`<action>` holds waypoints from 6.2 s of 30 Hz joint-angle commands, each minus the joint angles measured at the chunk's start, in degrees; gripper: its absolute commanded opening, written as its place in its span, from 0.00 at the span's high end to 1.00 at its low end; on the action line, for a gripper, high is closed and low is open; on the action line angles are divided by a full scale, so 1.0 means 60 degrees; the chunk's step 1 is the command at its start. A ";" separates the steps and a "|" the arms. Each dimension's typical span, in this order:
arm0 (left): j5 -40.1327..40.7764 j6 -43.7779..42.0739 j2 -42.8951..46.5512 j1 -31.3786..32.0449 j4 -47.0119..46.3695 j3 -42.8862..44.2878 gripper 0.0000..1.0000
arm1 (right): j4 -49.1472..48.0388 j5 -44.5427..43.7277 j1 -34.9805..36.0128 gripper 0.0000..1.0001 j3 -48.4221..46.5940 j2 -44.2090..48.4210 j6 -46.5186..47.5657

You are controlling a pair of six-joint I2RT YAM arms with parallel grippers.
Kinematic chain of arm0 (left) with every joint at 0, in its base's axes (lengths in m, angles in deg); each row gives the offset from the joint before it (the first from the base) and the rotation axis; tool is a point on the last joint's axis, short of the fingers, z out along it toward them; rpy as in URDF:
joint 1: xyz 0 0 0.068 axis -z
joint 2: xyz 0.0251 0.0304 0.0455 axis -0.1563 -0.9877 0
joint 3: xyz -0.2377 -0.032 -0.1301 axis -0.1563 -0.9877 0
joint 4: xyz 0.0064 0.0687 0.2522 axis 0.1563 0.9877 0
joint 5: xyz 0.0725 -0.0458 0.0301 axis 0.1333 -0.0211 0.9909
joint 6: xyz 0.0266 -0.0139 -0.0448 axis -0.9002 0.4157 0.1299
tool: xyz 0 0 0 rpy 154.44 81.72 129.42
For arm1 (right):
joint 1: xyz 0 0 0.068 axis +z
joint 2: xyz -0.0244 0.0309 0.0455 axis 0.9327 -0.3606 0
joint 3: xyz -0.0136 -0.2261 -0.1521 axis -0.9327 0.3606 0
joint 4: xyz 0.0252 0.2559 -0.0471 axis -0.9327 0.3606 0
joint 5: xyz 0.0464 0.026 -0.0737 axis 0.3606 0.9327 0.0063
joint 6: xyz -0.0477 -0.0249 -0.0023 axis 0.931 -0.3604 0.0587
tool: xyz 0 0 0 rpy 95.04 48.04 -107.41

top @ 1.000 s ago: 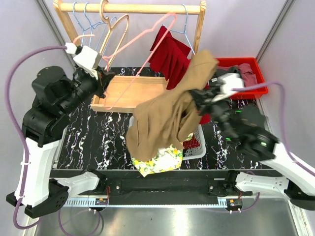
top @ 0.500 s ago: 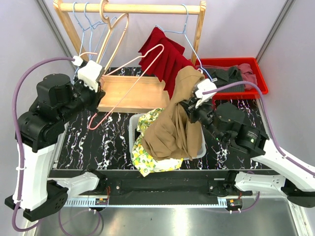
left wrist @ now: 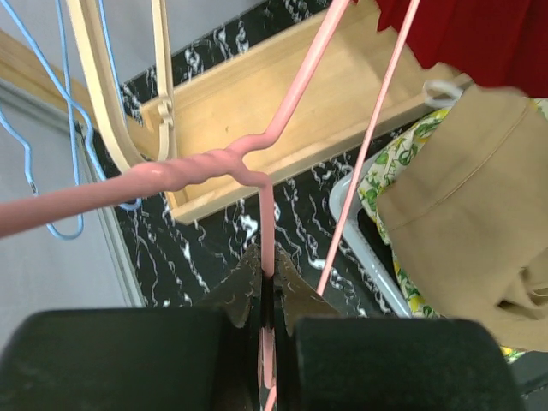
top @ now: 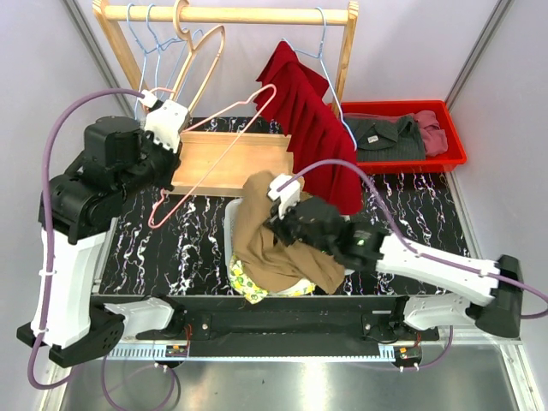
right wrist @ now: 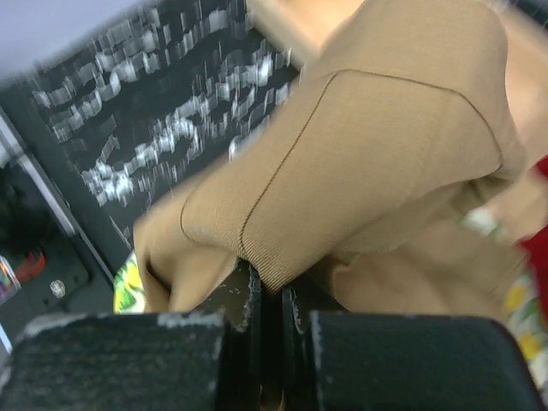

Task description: Remove the skirt from the hanger

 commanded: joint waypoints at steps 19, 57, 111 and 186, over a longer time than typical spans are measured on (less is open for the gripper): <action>-0.0196 -0.0329 -0.0012 -0.0026 0.0763 -0.0126 1.00 | 0.2065 -0.1571 0.0074 0.24 -0.0366 -0.0472 -0.1292; -0.7419 -0.5292 -0.2601 -0.9120 -0.4088 -0.7838 0.34 | 0.0603 -0.4138 0.1290 0.00 -0.0677 0.2167 0.0379; -0.6907 -0.8181 -0.3981 -1.1027 -0.5216 -0.9904 0.91 | 0.1145 -0.3728 0.1275 0.02 -0.2728 0.0716 0.0467; -1.1772 0.4539 0.3813 -0.8739 -0.6083 -0.2197 1.00 | 0.0119 -0.3391 0.1275 0.06 -0.1101 0.3002 -0.0250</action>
